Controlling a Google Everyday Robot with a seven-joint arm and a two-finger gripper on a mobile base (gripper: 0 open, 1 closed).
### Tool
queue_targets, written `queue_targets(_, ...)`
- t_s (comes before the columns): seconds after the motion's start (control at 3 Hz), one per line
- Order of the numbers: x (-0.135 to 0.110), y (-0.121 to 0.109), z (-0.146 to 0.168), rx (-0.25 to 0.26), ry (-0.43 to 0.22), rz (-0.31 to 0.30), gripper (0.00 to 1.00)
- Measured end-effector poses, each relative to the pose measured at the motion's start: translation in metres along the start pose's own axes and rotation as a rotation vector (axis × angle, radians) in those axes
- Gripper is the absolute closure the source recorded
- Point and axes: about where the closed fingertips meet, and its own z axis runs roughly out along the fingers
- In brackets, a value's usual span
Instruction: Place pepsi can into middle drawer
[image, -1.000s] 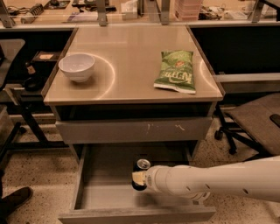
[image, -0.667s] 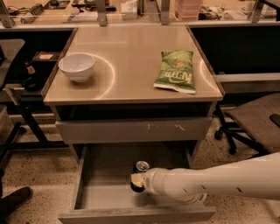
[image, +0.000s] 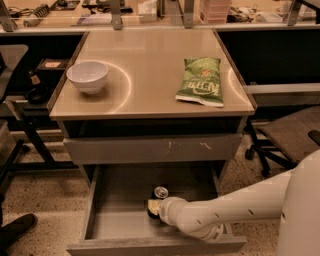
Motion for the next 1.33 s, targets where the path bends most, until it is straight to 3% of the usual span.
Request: queue_targets(1.33,0.016,-0.014,0.029,0.119,-0.059,0.004,1.00)
